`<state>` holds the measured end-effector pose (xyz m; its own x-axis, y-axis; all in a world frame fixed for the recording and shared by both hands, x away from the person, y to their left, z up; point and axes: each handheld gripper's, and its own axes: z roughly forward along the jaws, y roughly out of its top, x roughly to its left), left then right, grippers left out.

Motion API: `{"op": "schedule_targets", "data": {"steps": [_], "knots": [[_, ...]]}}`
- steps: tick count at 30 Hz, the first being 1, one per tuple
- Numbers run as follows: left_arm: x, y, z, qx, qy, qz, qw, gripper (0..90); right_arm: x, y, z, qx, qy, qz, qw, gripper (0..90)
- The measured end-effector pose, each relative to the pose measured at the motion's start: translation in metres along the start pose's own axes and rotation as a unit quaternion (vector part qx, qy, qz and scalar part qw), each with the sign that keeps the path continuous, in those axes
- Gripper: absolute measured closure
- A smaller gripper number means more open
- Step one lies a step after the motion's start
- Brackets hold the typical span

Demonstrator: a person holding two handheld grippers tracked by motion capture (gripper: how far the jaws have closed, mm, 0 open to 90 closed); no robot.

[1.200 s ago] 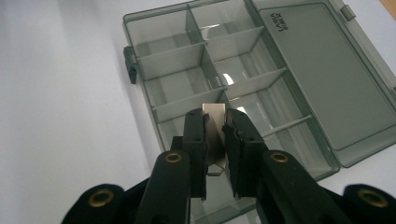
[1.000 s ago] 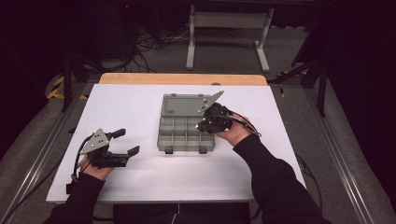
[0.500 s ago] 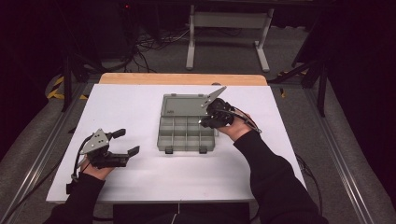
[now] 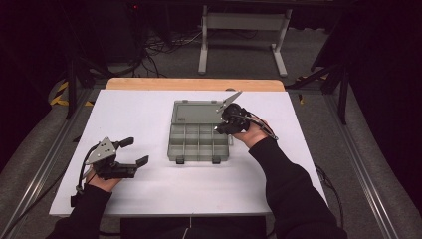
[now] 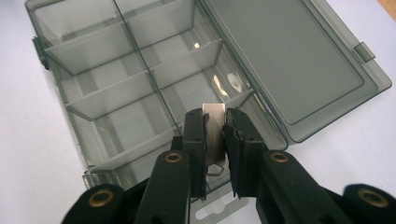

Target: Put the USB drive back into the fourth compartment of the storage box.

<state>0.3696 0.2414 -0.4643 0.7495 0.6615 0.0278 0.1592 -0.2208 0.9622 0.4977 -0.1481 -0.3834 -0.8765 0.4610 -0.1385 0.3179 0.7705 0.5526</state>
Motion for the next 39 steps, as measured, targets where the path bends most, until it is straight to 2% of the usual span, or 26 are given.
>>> {"op": "schedule_targets", "data": {"steps": [19,39], "knots": [[0.001,0.000,0.000,0.001,0.000,0.003,1.0000,13.2,-0.009,-0.001,0.019,0.033,-0.003,0.021,0.9992,79.0],[0.000,0.000,0.000,-0.001,-0.002,0.002,1.0000,13.2,-0.013,-0.003,0.034,0.057,0.001,0.027,0.9980,78.9]]}}
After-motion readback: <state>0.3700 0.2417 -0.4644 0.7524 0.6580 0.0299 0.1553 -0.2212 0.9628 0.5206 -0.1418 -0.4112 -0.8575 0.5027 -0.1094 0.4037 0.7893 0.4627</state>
